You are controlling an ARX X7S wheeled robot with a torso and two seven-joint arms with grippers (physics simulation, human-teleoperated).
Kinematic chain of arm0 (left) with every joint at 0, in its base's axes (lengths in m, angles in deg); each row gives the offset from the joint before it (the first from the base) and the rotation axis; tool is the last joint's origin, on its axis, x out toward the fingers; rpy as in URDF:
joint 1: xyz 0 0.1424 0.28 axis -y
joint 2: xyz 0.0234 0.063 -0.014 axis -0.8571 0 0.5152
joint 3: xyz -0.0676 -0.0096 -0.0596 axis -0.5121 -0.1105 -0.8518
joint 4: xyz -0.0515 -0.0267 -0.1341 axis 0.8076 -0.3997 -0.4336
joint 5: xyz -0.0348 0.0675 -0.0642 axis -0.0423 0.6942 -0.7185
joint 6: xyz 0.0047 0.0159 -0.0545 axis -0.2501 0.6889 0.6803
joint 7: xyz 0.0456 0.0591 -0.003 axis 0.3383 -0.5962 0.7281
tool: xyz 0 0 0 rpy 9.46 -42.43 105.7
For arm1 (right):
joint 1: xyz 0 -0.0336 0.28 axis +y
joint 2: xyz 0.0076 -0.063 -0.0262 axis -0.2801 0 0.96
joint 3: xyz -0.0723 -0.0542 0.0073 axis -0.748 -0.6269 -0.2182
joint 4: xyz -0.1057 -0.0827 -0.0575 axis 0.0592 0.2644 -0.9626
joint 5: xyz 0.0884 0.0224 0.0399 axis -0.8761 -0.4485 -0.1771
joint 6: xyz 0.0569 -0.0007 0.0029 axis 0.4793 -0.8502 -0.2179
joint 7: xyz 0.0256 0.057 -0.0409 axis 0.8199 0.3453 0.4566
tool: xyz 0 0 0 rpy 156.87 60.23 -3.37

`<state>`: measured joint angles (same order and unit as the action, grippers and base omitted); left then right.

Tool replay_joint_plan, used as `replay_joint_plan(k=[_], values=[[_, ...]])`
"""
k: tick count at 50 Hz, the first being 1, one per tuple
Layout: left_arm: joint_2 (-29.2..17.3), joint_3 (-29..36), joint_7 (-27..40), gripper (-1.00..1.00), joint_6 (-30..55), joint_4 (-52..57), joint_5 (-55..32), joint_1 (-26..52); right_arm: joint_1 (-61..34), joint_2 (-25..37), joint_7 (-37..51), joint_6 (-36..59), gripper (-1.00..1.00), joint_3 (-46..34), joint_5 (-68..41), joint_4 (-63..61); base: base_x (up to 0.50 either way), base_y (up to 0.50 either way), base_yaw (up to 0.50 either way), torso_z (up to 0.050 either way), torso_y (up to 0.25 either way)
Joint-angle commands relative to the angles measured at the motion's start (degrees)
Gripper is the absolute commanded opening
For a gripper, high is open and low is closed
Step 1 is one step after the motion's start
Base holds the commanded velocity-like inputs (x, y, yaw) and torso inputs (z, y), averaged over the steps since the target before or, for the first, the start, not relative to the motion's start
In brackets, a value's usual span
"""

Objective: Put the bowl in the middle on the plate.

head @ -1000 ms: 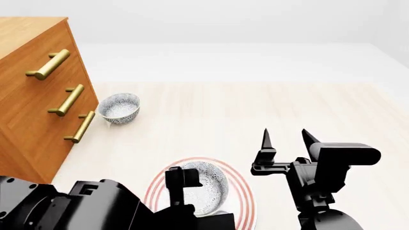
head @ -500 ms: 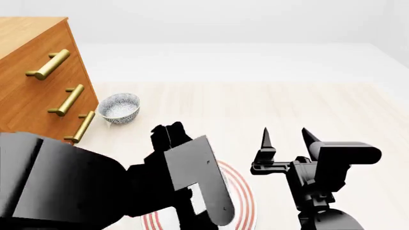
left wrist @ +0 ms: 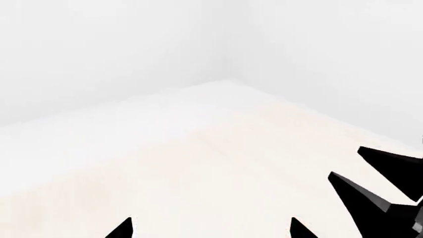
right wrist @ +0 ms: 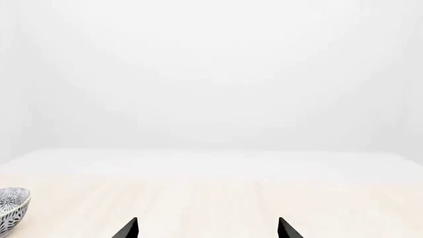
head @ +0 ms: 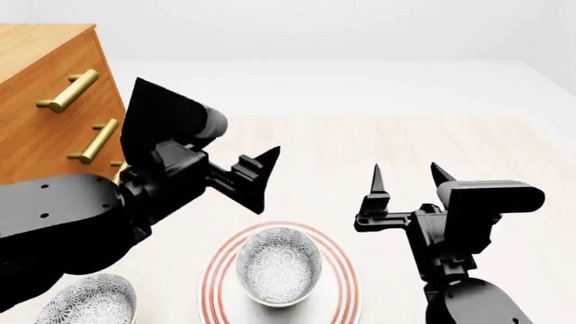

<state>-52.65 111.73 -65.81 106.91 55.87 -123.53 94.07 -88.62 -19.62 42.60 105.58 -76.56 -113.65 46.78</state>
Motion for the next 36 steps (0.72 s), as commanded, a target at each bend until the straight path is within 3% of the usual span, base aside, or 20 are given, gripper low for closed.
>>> replay_joint_plan(k=[1,7,9,13,36], values=[[-0.73,-4.06,10.43,1.0,-12.29,2.27,4.59,-10.77,-9.46,1.98,2.28,8.17,1.0,-1.63,0.46,-4.15,0.0,0.0,0.0,0.0,0.0],[0.63,-4.08,15.38,1.0,-13.85,3.19,9.21,-11.38,-17.52,2.86,2.98,15.93,1.0,-1.92,-1.96,-6.92,0.0,0.0,0.0,0.0,0.0],[0.83,-4.23,14.27,1.0,-13.42,2.88,6.29,-11.26,-19.58,2.97,3.29,17.62,1.0,-2.13,-2.25,-7.39,0.0,0.0,0.0,0.0,0.0],[1.71,-3.93,16.02,1.0,-13.78,2.72,9.87,-10.6,-22.77,3.06,3.74,20.12,1.0,-2.86,-2.67,-8.67,0.0,0.0,0.0,0.0,0.0],[2.84,-4.49,19.3,1.0,-12.8,3.99,10.22,-7.82,-26.94,3.16,4.79,23.56,1.0,-3.05,-4.33,-11.7,0.0,0.0,0.0,0.0,0.0]])
